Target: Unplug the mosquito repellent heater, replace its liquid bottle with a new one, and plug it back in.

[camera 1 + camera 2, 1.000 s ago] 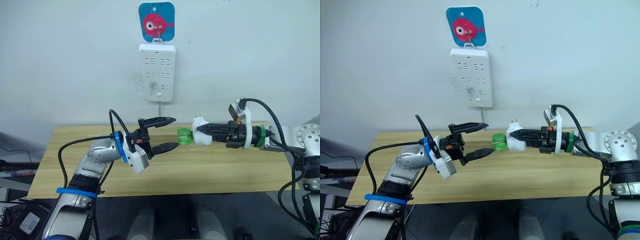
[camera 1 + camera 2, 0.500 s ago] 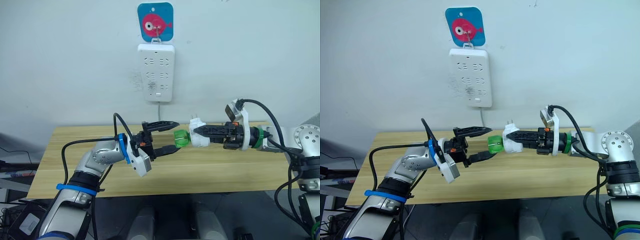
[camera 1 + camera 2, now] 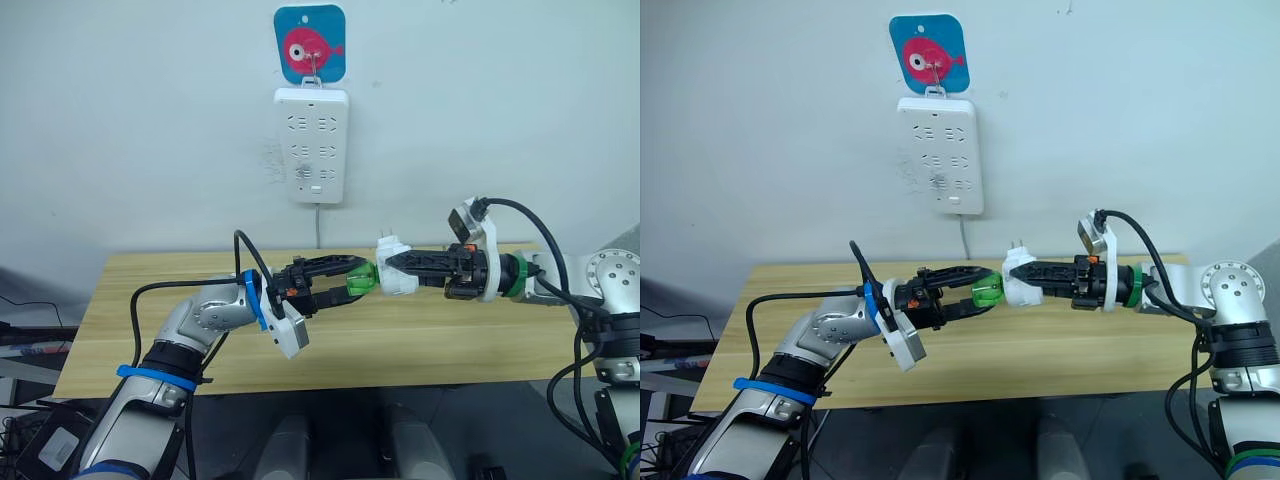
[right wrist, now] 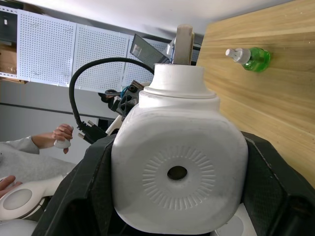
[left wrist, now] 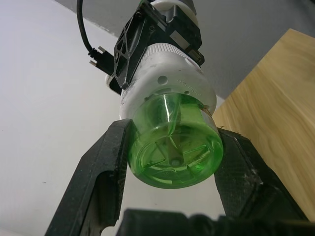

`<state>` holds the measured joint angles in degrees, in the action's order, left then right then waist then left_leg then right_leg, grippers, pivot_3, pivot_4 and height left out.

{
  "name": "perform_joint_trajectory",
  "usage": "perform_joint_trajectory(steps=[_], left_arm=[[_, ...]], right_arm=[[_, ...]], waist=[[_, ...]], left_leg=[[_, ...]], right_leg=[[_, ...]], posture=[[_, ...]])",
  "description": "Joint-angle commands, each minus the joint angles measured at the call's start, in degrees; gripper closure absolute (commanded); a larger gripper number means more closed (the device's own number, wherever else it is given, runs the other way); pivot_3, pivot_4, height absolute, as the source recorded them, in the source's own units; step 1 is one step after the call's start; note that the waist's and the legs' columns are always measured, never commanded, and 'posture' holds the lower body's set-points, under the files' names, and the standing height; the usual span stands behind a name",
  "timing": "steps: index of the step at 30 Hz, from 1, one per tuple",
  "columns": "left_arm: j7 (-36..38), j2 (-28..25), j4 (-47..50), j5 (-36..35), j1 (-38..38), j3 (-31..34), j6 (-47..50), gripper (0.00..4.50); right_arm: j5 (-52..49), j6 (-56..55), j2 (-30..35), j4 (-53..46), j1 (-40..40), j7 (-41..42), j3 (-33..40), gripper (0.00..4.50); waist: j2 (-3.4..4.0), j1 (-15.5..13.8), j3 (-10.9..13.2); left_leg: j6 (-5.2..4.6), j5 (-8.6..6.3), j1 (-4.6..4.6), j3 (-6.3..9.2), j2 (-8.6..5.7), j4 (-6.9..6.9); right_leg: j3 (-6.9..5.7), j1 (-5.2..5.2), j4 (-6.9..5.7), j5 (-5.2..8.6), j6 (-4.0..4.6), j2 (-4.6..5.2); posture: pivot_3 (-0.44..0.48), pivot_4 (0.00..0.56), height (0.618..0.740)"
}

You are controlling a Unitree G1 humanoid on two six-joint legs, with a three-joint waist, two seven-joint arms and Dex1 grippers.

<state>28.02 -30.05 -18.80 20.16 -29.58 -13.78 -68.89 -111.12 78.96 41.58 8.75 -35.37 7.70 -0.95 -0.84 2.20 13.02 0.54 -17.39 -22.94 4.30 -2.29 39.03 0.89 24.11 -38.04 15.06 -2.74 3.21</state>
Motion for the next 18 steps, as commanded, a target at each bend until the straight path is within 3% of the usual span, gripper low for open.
perform_joint_trajectory(steps=[1, 5, 8, 10, 13, 14, 16, 18], left_arm=[[1.8, -1.1, 3.0, -7.6, -0.4, -4.0, 2.1, 2.24], [13.2, -3.8, 11.3, -30.0, 1.1, -10.2, 19.9, 2.24], [20.4, -5.7, 18.9, -39.9, 1.5, -11.1, 35.2, 2.24], [21.0, -7.4, 25.6, -51.9, 1.9, -10.8, 56.5, 2.24], [18.7, -9.9, 31.3, -74.7, 0.1, -7.5, 85.8, 2.24], [15.9, -10.4, 29.7, -87.0, -1.3, -5.2, 96.6, 2.24], [10.7, -10.3, 24.3, -104.7, -3.5, -1.7, 111.4, 2.24], [5.7, -9.0, 16.7, -114.7, -5.2, -0.1, 121.3, 2.24]], right_arm=[[-1.9, 0.8, 0.5, -2.2, -0.4, 1.9, 1.3, 1.49], [-1.9, 1.4, 2.1, -2.3, -0.3, 2.7, 0.6, 1.49], [-1.9, 2.1, 4.2, -4.0, 0.6, 3.8, -0.5, 1.49], [-1.9, 2.3, 5.3, -4.4, 0.8, 4.9, -1.1, 1.49], [-1.9, 2.7, 6.7, -5.2, 1.0, 6.9, -1.6, 1.49], [-1.9, 2.6, 7.0, -5.5, 1.1, 7.4, -1.8, 1.49], [-1.9, 2.2, 7.1, -5.9, 1.1, 7.6, -2.4, 1.49], [-1.9, 1.5, 6.8, -6.3, 1.1, 7.3, -2.9, 1.49]], waist=[[0.0, 0.0, 0.0], [0.0, 0.2, 0.0], [0.0, 0.2, 0.0], [0.0, 0.4, 0.0], [0.0, 1.0, 0.0], [0.0, 1.1, 0.0], [-0.01, 1.2, 0.0], [-0.01, 1.5, 0.0]], left_leg=[[0.0, 0.0, 0.0, 0.01, 0.0, 0.0], [0.0, 0.0, 0.0, 0.03, 0.0, 0.0], [0.01, 0.0, -0.02, 0.11, 0.01, 0.02], [0.01, 0.0, -0.01, 0.13, 0.01, 0.02], [-0.01, -0.01, -0.03, 0.18, 0.02, 0.02], [-0.02, -0.01, -0.01, 0.19, 0.02, 0.03], [-0.03, 0.0, -0.01, 0.22, 0.02, 0.05], [-0.07, 0.03, 0.01, 0.25, 0.01, 0.09]], right_leg=[[-0.01, 0.0, -0.01, 0.0, 0.0, 0.0], [0.01, 0.0, -0.01, 0.0, 0.01, 0.01], [-0.02, -0.01, 0.03, -0.01, 0.01, 0.01], [-0.04, -0.01, 0.03, -0.01, 0.01, 0.0], [-0.06, -0.03, 0.04, 0.0, 0.01, -0.01], [-0.07, -0.04, 0.02, 0.0, 0.01, -0.02], [-0.09, -0.04, 0.0, 0.0, 0.01, -0.05], [-0.13, -0.04, -0.03, 0.01, -0.01, -0.1]], posture=[[-0.099, 0.228, 0.74], [-0.102, 0.229, 0.74], [-0.102, 0.224, 0.74], [-0.103, 0.231, 0.74], [-0.098, 0.23, 0.74], [-0.097, 0.23, 0.74], [-0.1, 0.231, 0.74], [-0.104, 0.231, 0.74]])
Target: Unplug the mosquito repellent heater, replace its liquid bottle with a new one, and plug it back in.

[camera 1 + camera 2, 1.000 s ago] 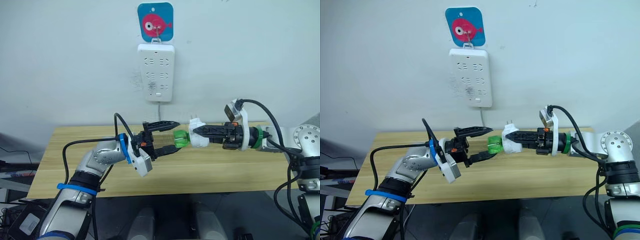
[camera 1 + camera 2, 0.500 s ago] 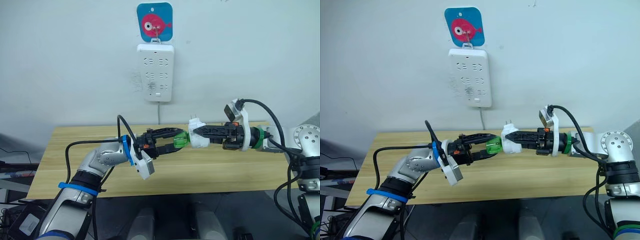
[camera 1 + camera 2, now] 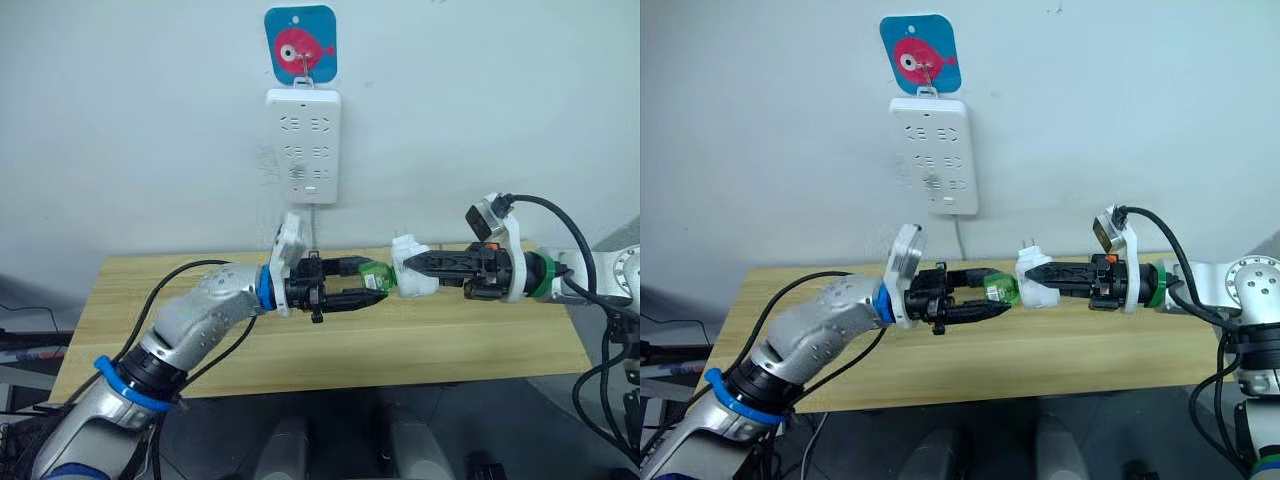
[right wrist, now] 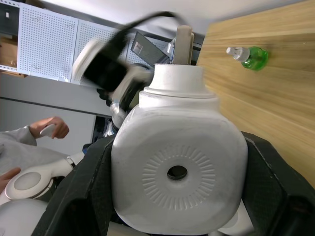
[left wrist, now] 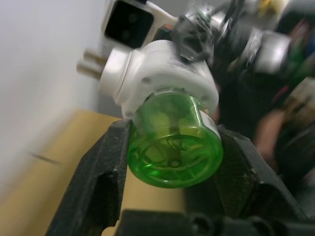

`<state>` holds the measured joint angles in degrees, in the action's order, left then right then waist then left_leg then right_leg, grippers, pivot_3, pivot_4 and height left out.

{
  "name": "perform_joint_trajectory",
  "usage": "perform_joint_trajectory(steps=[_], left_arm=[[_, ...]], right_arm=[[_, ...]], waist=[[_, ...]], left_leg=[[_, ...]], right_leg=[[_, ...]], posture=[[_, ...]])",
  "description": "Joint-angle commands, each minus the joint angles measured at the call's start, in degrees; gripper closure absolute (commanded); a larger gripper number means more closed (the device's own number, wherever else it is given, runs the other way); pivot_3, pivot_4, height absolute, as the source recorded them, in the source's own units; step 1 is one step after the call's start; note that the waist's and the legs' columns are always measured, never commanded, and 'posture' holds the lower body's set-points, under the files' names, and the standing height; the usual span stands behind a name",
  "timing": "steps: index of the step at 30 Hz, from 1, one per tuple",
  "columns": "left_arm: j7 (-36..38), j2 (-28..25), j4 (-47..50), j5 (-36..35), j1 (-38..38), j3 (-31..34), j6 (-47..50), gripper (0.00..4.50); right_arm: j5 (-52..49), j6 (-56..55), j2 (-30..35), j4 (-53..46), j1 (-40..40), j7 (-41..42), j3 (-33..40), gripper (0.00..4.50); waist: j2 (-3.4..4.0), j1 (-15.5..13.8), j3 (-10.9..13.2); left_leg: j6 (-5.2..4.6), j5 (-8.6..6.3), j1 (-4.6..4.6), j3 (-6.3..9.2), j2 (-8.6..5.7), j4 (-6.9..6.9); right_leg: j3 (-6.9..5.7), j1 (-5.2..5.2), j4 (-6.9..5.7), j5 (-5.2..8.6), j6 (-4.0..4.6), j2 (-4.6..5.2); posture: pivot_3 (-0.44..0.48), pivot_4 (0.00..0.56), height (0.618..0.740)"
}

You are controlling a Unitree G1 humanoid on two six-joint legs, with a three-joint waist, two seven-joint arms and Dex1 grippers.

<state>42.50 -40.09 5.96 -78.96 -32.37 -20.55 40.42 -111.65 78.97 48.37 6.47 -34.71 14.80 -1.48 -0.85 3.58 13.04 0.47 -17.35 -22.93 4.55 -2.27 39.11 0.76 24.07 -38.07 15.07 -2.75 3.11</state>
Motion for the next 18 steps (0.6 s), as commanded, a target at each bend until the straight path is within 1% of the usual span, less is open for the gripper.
perform_joint_trajectory(steps=[1, 3, 4, 6, 8, 10, 11, 14, 15, 18], left_arm=[[-8.9, 1.2, -9.8, -17.1, -2.7, 6.9, 15.7, 2.24], [-8.3, 1.6, -9.4, -15.6, -2.2, 7.3, 20.0, 2.24], [-9.0, 2.0, -9.6, -16.0, -2.0, 7.7, 21.7, 2.24], [-9.7, 3.2, -9.4, -16.3, -1.5, 9.0, 23.9, 2.24], [-9.3, 4.4, -8.1, -14.2, -0.8, 10.1, 24.5, 2.24], [-9.2, 5.6, -7.7, -12.8, -0.2, 11.5, 25.1, 1.51], [-9.4, 6.1, -7.9, -12.8, 0.0, 12.4, 25.5, 1.3], [-10.0, 7.1, -7.8, -12.4, 0.6, 14.9, 26.9, 0.44], [-10.0, 7.2, -7.6, -11.9, 0.8, 15.7, 27.0, 0.07], [-10.7, 7.0, -8.8, -9.7, 1.8, 19.3, 26.1, 0.07]], right_arm=[[-1.4, 1.2, -0.1, -4.1, 0.3, 0.1, -2.6, 1.49], [-1.4, 0.7, 0.0, -4.0, 0.0, -0.2, -2.9, 1.49], [-1.4, 0.4, 0.0, -3.8, -0.2, -0.5, -3.0, 1.49], [-1.4, 0.1, 0.0, -3.9, -0.5, -0.4, -3.1, 1.49], [-1.4, -0.1, -0.1, -4.2, -0.5, -0.3, -3.0, 1.49], [-1.4, -0.3, -0.3, -4.3, -0.4, -0.2, -2.7, 1.49], [-1.4, -0.5, -0.6, -4.2, -0.4, -0.3, -2.6, 1.49], [-1.4, -0.8, -0.9, -3.9, -0.4, -0.5, -2.2, 1.49], [-1.4, -0.9, -0.9, -3.7, -0.4, -0.8, -2.1, 1.49], [-1.4, -1.9, -1.3, -2.1, -0.6, -2.5, -1.3, 1.49]], waist=[[0.0, 0.2, 0.0], [-0.01, 0.7, 0.0], [0.0, 0.9, 0.0], [0.0, 1.1, 0.0], [0.0, 1.2, 0.0], [0.0, 1.2, 0.0], [0.0, 1.2, 0.0], [0.0, 1.2, 0.0], [0.0, 1.2, 0.0], [0.01, 1.2, 0.0]], left_leg=[[-0.01, 0.01, 0.02, 0.0, -0.02, 0.02], [-0.01, 0.02, 0.04, -0.07, -0.05, 0.04], [-0.01, 0.02, 0.04, -0.09, -0.06, 0.04], [0.02, 0.04, 0.04, -0.15, -0.08, 0.05], [0.12, 0.09, 0.05, -0.17, -0.07, 0.06], [0.22, 0.15, 0.05, -0.19, -0.06, 0.06], [0.24, 0.16, 0.05, -0.18, -0.06, 0.06], [0.25, 0.17, 0.04, -0.18, -0.05, 0.08], [0.25, 0.17, 0.04, -0.18, -0.05, 0.08], [0.26, 0.17, 0.04, -0.2, -0.05, 0.07]], right_leg=[[-0.01, 0.0, -0.04, 0.0, 0.0, -0.01], [-0.04, 0.0, -0.1, 0.01, -0.01, -0.11], [-0.05, 0.0, -0.12, 0.0, -0.01, -0.13], [-0.01, 0.02, -0.11, 0.0, -0.01, -0.12], [0.04, 0.02, -0.08, 0.0, -0.01, -0.08], [0.08, 0.02, -0.07, 0.0, -0.01, -0.07], [0.1, 0.02, -0.08, 0.0, -0.01, -0.06], [0.15, 0.02, -0.07, 0.0, 0.0, -0.05], [0.15, 0.02, -0.07, 0.0, 0.0, -0.04], [0.16, 0.01, -0.07, 0.0, 0.0, -0.03]], posture=[[-0.104, 0.231, 0.74], [-0.109, 0.232, 0.74], [-0.109, 0.232, 0.74], [-0.119, 0.232, 0.74], [-0.12, 0.23, 0.74], [-0.125, 0.227, 0.74], [-0.124, 0.226, 0.74], [-0.122, 0.221, 0.74], [-0.122, 0.221, 0.74], [-0.125, 0.214, 0.74]])
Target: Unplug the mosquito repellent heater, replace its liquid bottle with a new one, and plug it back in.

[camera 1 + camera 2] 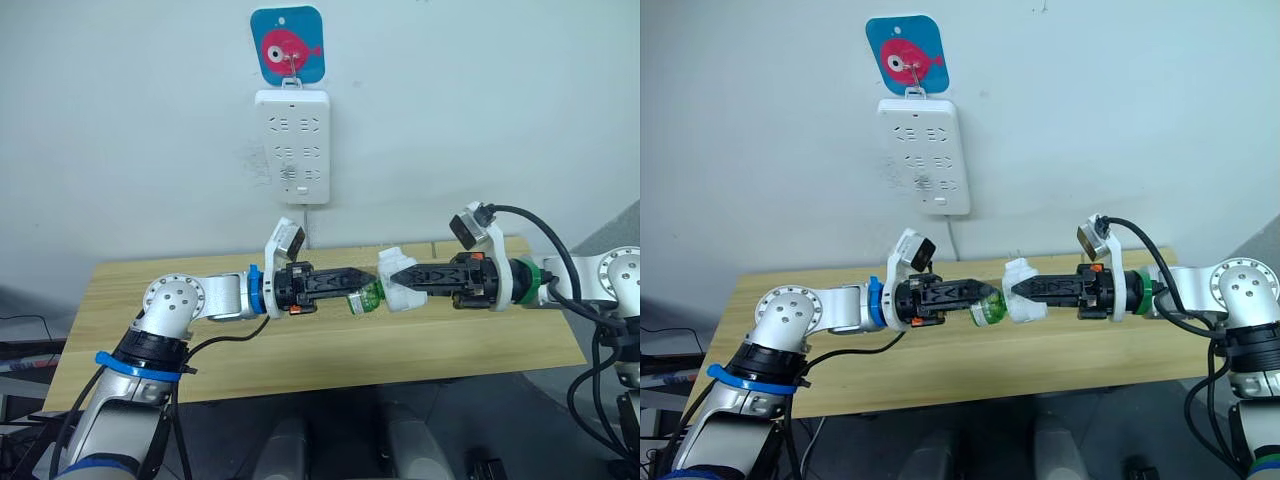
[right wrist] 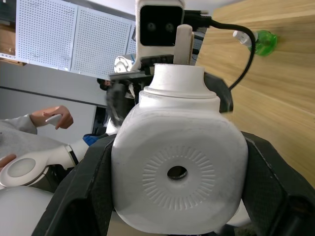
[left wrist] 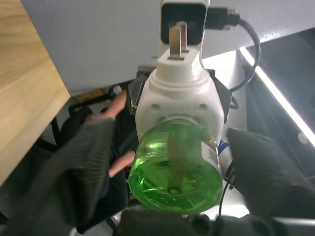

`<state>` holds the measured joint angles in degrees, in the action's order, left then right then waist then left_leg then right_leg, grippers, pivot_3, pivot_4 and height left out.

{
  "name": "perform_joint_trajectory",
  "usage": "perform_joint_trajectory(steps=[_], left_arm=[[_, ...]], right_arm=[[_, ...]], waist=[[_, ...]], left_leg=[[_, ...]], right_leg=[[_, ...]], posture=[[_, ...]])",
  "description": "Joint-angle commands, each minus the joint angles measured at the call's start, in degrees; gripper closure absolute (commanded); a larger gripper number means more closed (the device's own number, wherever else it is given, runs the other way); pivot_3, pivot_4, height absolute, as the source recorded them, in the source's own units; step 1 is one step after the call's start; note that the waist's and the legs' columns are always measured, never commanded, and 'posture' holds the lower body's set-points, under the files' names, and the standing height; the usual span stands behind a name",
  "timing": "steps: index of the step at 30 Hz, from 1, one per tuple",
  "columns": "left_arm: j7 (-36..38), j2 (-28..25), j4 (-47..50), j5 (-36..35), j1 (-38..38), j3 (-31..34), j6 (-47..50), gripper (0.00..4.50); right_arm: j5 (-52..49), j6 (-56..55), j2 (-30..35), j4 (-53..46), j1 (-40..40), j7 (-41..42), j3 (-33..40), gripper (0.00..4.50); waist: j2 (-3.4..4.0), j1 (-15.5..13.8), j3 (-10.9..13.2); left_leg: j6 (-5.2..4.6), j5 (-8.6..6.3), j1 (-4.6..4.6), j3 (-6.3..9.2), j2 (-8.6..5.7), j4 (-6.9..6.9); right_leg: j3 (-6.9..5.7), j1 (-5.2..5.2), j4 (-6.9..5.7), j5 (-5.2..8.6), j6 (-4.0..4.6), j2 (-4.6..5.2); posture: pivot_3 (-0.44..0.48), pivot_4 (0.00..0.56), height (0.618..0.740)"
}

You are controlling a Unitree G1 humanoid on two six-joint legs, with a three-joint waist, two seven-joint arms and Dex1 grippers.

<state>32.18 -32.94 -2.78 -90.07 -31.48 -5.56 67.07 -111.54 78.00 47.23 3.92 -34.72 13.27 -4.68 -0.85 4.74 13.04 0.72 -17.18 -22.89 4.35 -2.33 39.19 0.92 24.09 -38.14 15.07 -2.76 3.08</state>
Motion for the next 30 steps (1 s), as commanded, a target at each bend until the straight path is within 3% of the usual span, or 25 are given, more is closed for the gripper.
perform_joint_trajectory(steps=[1, 4, 5, 8, 9, 11, 14, 20, 25, 30], left_arm=[[-1.1, -0.2, -0.8, 1.6, 1.3, 6.1, -1.0, 0.07], [3.5, -3.6, 3.3, 6.8, 3.9, 9.3, -2.5, 0.07], [7.3, -5.6, 6.9, 12.1, 5.6, 8.2, -5.6, 0.07], [20.8, -11.2, 15.5, 44.7, 12.0, -1.7, -38.1, 0.07], [22.5, -11.2, 15.5, 51.7, 13.0, -3.4, -46.5, 0.07], [21.6, -9.5, 11.2, 68.0, 13.6, -5.6, -69.8, 0.07], [16.5, -5.3, 2.9, 83.3, 12.3, -5.3, -96.5, 0.07], [6.8, -0.7, -8.8, 99.3, 9.7, -3.2, -126.0, 0.07], [-1.5, 2.1, -15.6, 107.0, 5.3, -1.4, -133.3, 0.07], [-5.3, 3.1, -17.3, 110.3, 2.3, -3.4, -136.6, 0.07]], right_arm=[[-1.5, -1.2, -0.4, 1.4, -1.0, -1.5, 2.3, 1.49], [-1.5, -1.6, -0.7, 4.2, -1.8, -2.9, 3.7, 1.49], [-1.5, -1.5, -0.6, 5.0, -1.9, -3.3, 3.9, 1.49], [-1.5, -1.3, -0.5, 6.4, -2.2, -4.4, 4.4, 1.49], [-1.5, -1.1, -0.6, 6.6, -2.3, -4.5, 4.6, 1.49], [-1.5, -0.8, -0.8, 7.0, -2.5, -4.8, 4.6, 1.49], [-1.5, -0.7, -1.9, 7.6, -3.4, -5.5, 4.8, 1.49], [-1.5, -0.1, -3.4, 7.4, -4.4, -6.1, 5.4, 1.49], [-1.5, 0.8, -3.9, 6.4, -4.4, -6.0, 5.5, 1.49], [-1.5, 1.1, -4.6, 5.6, -4.2, -5.9, 5.5, 1.49]], waist=[[0.0, 0.0, 0.0], [0.0, 0.1, 0.0], [0.0, 0.1, 0.0], [0.09, 0.0, -0.1], [0.16, -0.1, -0.1], [0.17, -0.8, -0.1], [0.17, -1.9, -0.1], [0.15, -2.8, -0.1], [0.15, -2.8, -0.1], [0.15, -2.7, -0.1]], left_leg=[[0.0, 0.0, 0.0, -0.02, 0.0, 0.0], [0.01, 0.0, 0.0, -0.05, 0.02, 0.0], [0.01, 0.01, 0.0, -0.07, 0.01, -0.02], [0.03, 0.02, 0.02, -0.14, 0.0, -0.15], [0.05, 0.03, 0.05, -0.2, -0.02, -0.2], [0.05, 0.03, 0.04, -0.28, -0.03, -0.21], [0.04, 0.03, -0.02, -0.33, 0.04, -0.15], [-0.24, -0.04, -0.03, -0.33, 0.05, -0.13], [-0.25, -0.05, -0.04, -0.28, 0.05, -0.13], [-0.27, -0.04, -0.02, -0.3, 0.05, -0.1]], right_leg=[[0.01, 0.01, 0.0, 0.0, 0.0, 0.0], [0.01, 0.04, -0.01, 0.0, 0.0, 0.01], [0.02, 0.06, -0.02, 0.0, 0.0, 0.01], [0.06, 0.06, 0.06, -0.01, 0.02, 0.04], [0.05, 0.05, 0.09, -0.01, 0.02, 0.04], [0.06, 0.05, 0.18, -0.01, 0.02, 0.07], [0.13, 0.05, 0.28, -0.11, 0.18, 0.09], [0.14, 0.06, 0.21, -0.22, 0.14, 0.15], [0.06, 0.07, 0.15, -0.31, -0.01, 0.17], [0.06, 0.07, 0.1, -0.32, -0.02, 0.17]], posture=[[-0.125, 0.214, 0.74], [-0.124, 0.208, 0.74], [-0.118, 0.208, 0.74], [-0.112, 0.205, 0.74], [-0.105, 0.203, 0.74], [-0.097, 0.201, 0.74], [-0.092, 0.199, 0.74], [-0.1, 0.198, 0.74], [-0.104, 0.201, 0.74], [-0.114, 0.204, 0.74]])
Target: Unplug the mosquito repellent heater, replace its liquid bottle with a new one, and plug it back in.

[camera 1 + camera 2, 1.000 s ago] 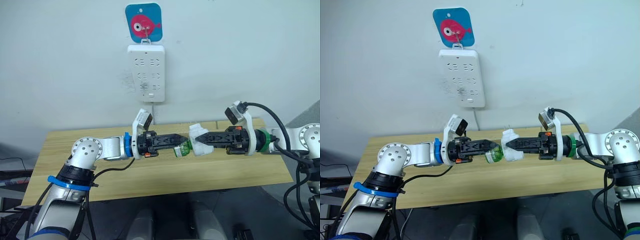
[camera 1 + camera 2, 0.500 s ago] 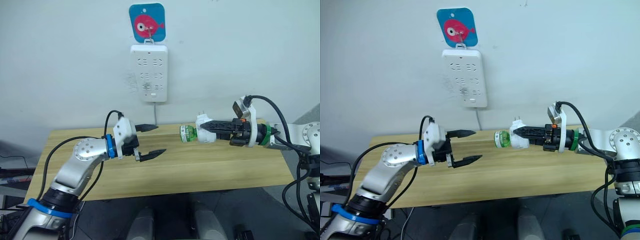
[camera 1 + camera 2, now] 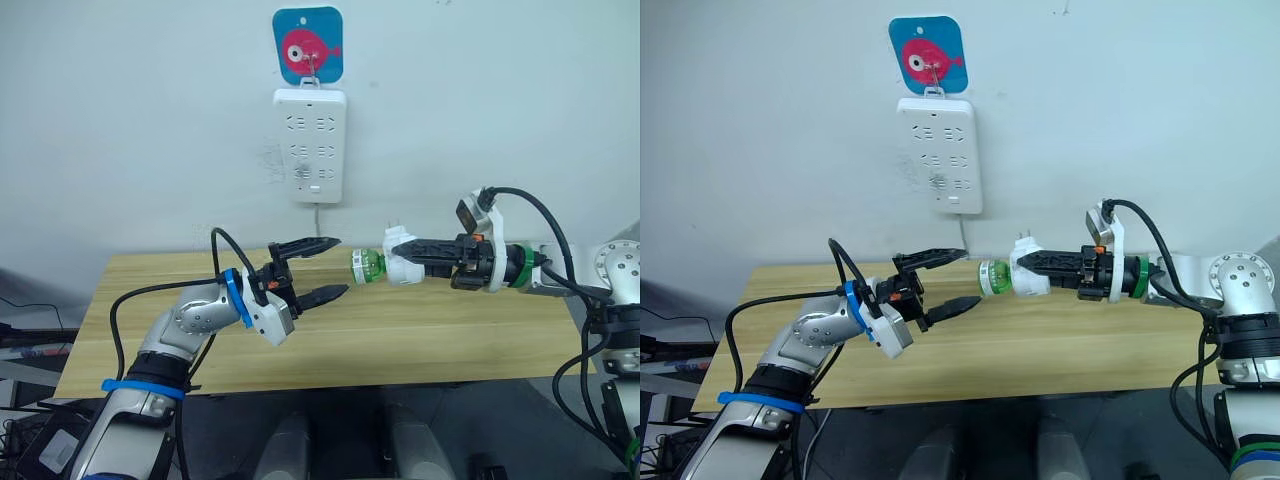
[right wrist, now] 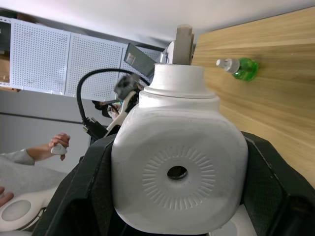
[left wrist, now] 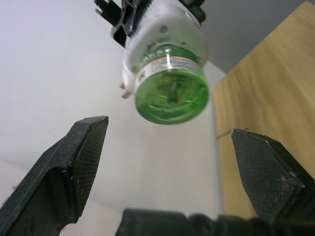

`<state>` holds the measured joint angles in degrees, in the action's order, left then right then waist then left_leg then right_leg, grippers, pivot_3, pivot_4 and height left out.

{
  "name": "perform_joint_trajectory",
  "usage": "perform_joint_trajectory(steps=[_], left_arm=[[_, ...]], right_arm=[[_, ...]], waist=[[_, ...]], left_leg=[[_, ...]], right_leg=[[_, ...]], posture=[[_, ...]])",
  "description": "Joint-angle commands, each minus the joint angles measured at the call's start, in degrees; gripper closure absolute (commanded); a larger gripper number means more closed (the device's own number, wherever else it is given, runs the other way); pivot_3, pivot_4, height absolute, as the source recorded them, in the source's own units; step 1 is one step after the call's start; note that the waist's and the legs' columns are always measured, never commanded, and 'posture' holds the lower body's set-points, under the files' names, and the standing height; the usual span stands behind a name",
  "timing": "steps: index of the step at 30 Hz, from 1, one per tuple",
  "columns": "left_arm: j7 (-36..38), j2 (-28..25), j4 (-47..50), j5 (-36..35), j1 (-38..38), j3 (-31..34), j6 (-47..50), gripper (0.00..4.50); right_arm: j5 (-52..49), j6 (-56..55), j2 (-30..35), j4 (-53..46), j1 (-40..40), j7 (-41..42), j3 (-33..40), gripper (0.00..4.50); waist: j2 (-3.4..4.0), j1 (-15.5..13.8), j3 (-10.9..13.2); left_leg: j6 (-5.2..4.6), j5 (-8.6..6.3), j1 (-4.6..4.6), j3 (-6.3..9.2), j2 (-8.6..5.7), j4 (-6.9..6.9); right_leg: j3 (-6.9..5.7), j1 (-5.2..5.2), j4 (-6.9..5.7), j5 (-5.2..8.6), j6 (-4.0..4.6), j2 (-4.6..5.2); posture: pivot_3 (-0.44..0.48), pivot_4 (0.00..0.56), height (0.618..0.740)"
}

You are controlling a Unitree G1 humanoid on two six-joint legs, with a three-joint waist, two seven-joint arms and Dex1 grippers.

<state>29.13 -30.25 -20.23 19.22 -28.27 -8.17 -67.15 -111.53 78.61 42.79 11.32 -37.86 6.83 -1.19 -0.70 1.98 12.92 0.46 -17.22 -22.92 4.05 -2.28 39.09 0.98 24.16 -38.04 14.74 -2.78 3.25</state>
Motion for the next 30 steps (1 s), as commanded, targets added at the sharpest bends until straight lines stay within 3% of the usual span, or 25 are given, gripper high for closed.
perform_joint_trajectory(steps=[1, 13, 16, 22, 27, 30], left_arm=[[-2.5, 0.5, 0.0, 1.2, -1.1, -1.3, -2.7, 0.07], [-6.1, 0.2, -1.1, 3.6, -3.5, -4.1, -5.1, 0.07], [-6.6, -0.1, -1.3, 3.7, -3.8, -4.6, -6.2, 0.66], [-6.7, -0.9, -2.1, 3.2, -4.6, -6.5, -7.1, 2.25], [-5.9, -1.1, -2.1, 0.6, -5.9, -9.2, -7.0, 2.25], [-2.0, -2.2, -0.4, -8.1, -6.3, -12.9, -1.6, 2.25]], right_arm=[[-1.5, 0.5, -0.3, -1.8, -1.2, 0.5, 2.0, 1.49], [-1.5, 0.6, -1.5, -2.7, -0.9, 0.2, 2.2, 1.49], [-1.5, 0.4, -1.8, -2.9, -0.7, 0.0, 2.1, 1.49], [-1.5, 0.9, -2.0, -3.1, -0.7, 0.6, 2.1, 1.49], [-1.5, 1.1, -1.6, -3.7, -0.4, 0.9, 1.7, 1.49], [-1.5, 1.2, -1.0, -3.9, -0.2, 1.1, 1.4, 1.49]], waist=[[0.0, 0.1, 0.0], [0.0, 0.7, 0.0], [0.0, 1.0, 0.0], [0.0, 1.2, 0.0], [0.0, 1.2, 0.0], [0.0, 1.3, 0.0]], left_leg=[[0.0, 0.0, 0.0, 0.0, 0.0, 0.0], [0.0, 0.0, 0.0, 0.04, 0.0, 0.01], [0.0, 0.0, 0.0, 0.04, 0.0, 0.01], [0.0, 0.0, 0.0, 0.06, 0.0, 0.01], [0.0, 0.0, 0.0, 0.07, 0.0, 0.01], [0.0, 0.0, 0.0, 0.08, 0.0, 0.01]], right_leg=[[0.0, 0.0, 0.0, 0.0, 0.0, 0.0], [-0.03, -0.01, -0.04, 0.0, 0.0, 0.0], [-0.03, 0.0, -0.03, 0.0, 0.0, 0.0], [-0.04, 0.0, -0.04, 0.0, 0.0, -0.01], [-0.04, 0.0, -0.04, 0.0, 0.0, -0.01], [-0.04, 0.0, -0.04, 0.0, 0.0, 0.0]], posture=[[-0.114, 0.204, 0.74], [-0.119, 0.211, 0.74], [-0.119, 0.212, 0.74], [-0.122, 0.215, 0.74], [-0.12, 0.216, 0.74], [-0.12, 0.219, 0.74]])
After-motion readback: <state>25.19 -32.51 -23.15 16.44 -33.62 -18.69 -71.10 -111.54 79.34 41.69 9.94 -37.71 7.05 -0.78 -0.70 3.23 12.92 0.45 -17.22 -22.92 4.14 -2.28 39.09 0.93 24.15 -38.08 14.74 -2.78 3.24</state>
